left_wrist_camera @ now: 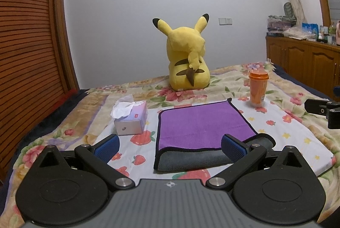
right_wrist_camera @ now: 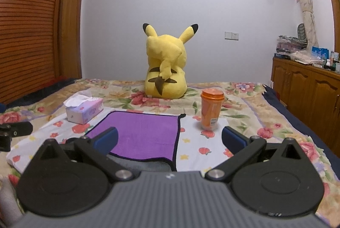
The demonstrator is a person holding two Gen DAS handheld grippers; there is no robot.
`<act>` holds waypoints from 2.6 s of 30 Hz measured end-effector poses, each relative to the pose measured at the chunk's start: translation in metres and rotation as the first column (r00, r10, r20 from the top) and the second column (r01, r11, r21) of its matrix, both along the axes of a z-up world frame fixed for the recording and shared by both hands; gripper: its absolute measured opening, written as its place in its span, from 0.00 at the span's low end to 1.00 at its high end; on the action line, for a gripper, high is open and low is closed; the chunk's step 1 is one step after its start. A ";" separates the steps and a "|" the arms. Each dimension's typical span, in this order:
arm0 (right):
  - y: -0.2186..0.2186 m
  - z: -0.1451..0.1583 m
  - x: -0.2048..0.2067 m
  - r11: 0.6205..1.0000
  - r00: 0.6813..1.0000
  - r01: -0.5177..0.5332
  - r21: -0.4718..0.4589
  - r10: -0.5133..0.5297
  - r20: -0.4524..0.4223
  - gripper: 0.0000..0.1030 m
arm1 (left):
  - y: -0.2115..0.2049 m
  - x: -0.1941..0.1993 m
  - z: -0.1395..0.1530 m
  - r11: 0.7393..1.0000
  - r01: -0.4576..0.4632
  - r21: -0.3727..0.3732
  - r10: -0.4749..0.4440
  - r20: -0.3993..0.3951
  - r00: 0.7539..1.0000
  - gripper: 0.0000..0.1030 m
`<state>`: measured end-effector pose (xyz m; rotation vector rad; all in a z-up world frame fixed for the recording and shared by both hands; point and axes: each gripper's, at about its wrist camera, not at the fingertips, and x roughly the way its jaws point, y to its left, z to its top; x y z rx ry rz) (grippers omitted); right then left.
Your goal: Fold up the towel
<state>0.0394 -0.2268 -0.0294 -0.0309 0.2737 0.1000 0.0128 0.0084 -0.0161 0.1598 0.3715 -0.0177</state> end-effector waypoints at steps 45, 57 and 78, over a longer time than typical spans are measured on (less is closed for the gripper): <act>0.013 -0.035 0.098 0.985 0.963 -0.158 -0.072 0.137 -0.231 1.00 | 0.010 0.115 -0.037 0.997 0.068 0.024 -0.061 -0.231 0.971 1.00; 0.018 -0.050 0.125 0.979 0.941 -0.187 -0.081 0.155 -0.300 1.00 | 0.022 0.145 -0.056 0.996 0.085 0.016 -0.076 -0.303 0.950 0.98; 0.016 -0.069 0.147 0.979 0.899 -0.201 -0.033 0.171 -0.403 0.97 | 0.052 0.187 -0.076 0.995 0.046 -0.089 -0.078 -0.398 0.914 0.65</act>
